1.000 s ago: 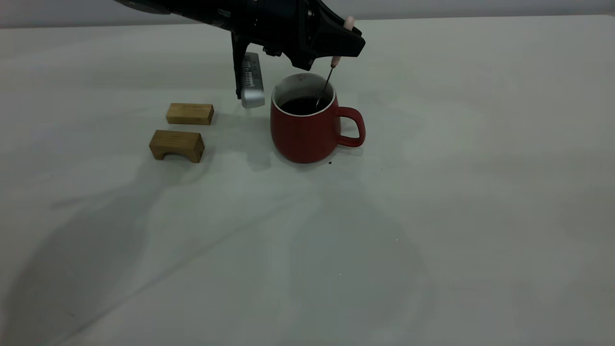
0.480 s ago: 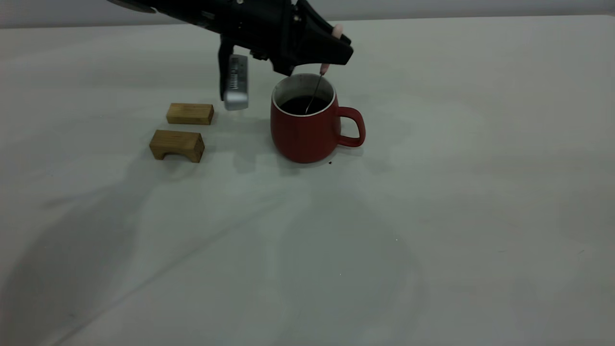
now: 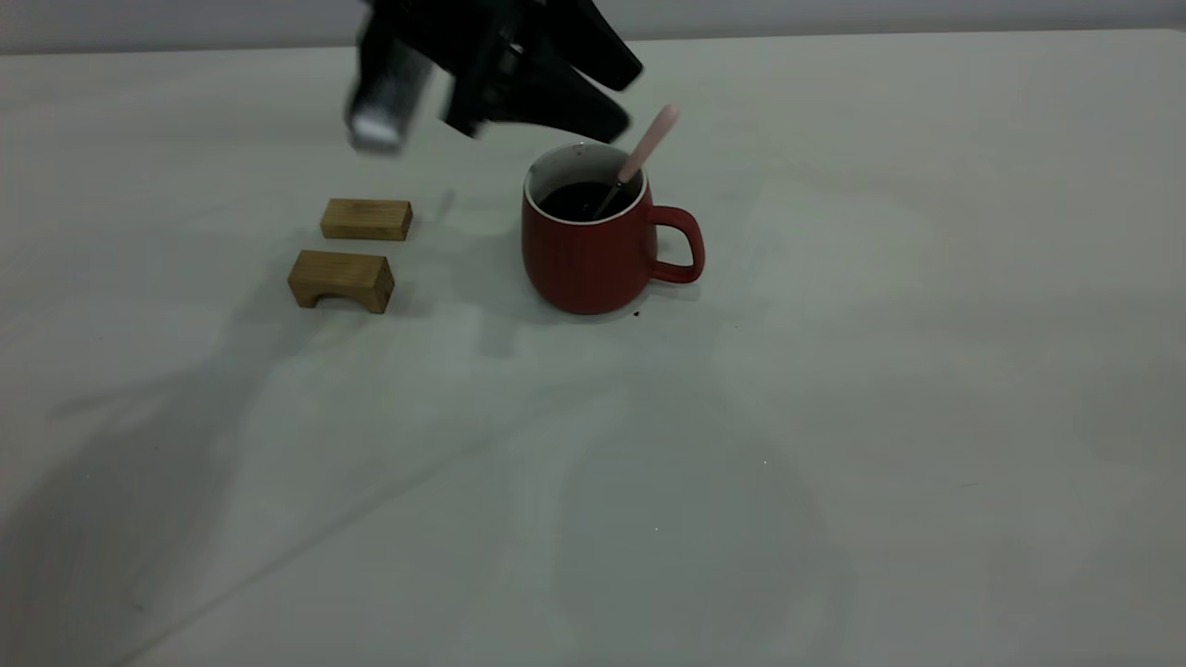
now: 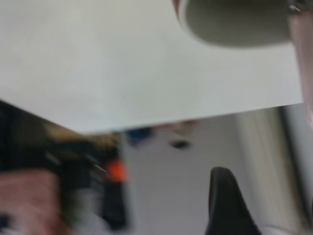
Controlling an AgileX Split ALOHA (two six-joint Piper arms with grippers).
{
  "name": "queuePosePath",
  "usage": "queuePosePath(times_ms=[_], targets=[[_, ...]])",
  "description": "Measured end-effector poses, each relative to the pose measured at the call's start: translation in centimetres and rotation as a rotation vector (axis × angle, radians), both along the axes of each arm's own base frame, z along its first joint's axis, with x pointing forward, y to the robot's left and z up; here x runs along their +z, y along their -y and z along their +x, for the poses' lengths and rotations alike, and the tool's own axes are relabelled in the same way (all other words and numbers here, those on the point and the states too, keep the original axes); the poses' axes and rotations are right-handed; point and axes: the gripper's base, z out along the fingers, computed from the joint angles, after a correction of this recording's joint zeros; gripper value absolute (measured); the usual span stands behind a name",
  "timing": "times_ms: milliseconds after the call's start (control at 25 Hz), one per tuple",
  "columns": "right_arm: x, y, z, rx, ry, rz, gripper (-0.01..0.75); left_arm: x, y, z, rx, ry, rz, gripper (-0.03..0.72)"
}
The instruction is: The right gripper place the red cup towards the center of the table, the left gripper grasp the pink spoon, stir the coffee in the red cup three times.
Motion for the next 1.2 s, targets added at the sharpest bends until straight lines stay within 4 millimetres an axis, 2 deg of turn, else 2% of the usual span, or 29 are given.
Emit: queuePosePath(times_ms=[280, 440, 560, 680, 840, 960, 1080, 1200], targets=[[0.0, 0.0, 0.0, 0.000, 0.000, 0.000, 0.474, 6.1, -3.0, -2.6, -0.394, 0.156, 0.316, 0.490], [0.0, 0.0, 0.0, 0.000, 0.000, 0.000, 0.474, 9.6, -4.8, -3.9, -0.517, 0.202, 0.467, 0.490], [0.0, 0.0, 0.0, 0.000, 0.000, 0.000, 0.474, 13.4, -6.0, -4.7, -0.531, 0.315, 0.570, 0.490], [0.0, 0.0, 0.0, 0.000, 0.000, 0.000, 0.474, 18.1, -7.3, -6.1, -0.575, 0.477, 0.669, 0.490], [0.0, 0.0, 0.0, 0.000, 0.000, 0.000, 0.474, 24.8, -9.6, -9.4, -0.809, 0.795, 0.823, 0.490], [0.0, 0.0, 0.0, 0.000, 0.000, 0.000, 0.474, 28.8, -10.7, -12.9, -1.076, 1.052, 0.867, 0.490], [0.0, 0.0, 0.0, 0.000, 0.000, 0.000, 0.474, 30.7, -11.5, -16.4, -1.262, 1.217, 0.890, 0.490], [0.0, 0.0, 0.0, 0.000, 0.000, 0.000, 0.474, 31.2, -12.6, -20.2, -1.291, 1.281, 0.914, 0.490]])
